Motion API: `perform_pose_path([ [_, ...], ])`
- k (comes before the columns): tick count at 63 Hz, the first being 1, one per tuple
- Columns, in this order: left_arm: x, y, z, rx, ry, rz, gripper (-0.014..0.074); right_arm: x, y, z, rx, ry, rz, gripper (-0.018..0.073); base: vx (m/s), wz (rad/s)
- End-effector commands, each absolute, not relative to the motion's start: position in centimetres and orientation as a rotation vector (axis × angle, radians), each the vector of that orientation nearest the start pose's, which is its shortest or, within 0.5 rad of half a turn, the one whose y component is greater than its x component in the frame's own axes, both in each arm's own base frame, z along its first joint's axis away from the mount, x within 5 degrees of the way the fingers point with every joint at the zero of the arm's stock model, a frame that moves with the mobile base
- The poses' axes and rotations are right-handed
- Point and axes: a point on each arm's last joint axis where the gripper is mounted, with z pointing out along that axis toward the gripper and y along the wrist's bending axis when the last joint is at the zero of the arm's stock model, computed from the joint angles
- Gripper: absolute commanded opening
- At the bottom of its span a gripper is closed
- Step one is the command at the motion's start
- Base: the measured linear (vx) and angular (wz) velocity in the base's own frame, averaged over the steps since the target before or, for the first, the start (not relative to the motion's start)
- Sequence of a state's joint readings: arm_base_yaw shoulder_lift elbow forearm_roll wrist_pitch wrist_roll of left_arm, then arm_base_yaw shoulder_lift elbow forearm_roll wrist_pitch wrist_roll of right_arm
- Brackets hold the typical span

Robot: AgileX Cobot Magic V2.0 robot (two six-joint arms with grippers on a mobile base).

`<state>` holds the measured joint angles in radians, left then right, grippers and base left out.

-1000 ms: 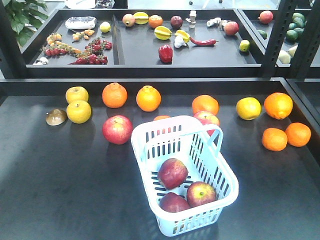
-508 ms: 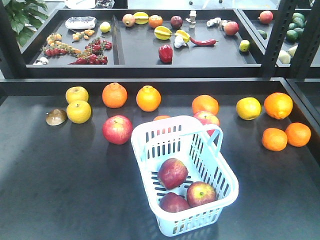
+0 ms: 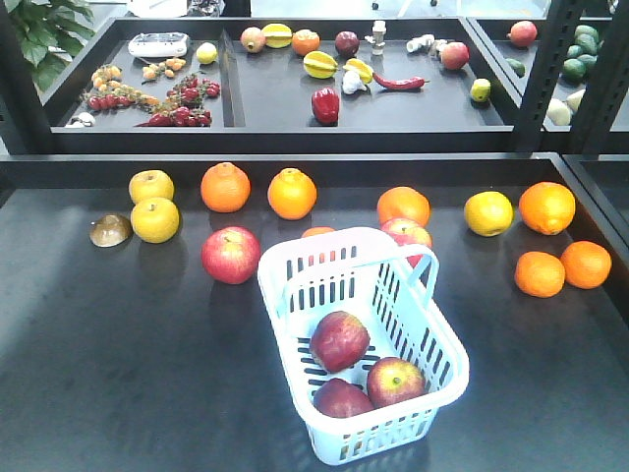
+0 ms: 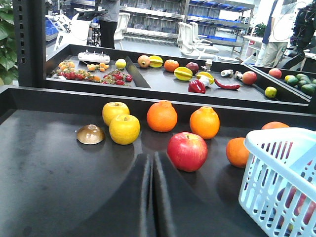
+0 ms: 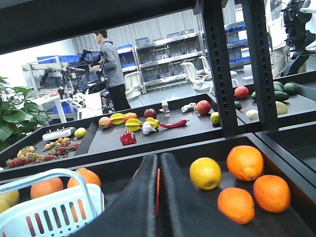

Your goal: Pick three apples into basket with both arms

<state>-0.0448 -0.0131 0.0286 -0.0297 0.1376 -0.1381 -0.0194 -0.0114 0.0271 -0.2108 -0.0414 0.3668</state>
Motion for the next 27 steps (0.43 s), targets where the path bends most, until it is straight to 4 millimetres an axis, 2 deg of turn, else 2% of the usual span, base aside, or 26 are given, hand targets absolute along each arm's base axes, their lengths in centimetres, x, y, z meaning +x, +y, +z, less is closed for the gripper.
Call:
perform_pose_path([
  [1,5.44,-0.3,20.73,-0.096,1.529,-0.183,-0.0006,5.49,0.09,21.09,0.093,1.384,0.113,-0.0005,0.0,0.0],
  [27,5.44,-0.3,20.73,-0.096,1.529,-0.183,-0.0006,5.49,0.09,21.08,0.094,1.385,0.113,-0.0005,0.0,0.0],
])
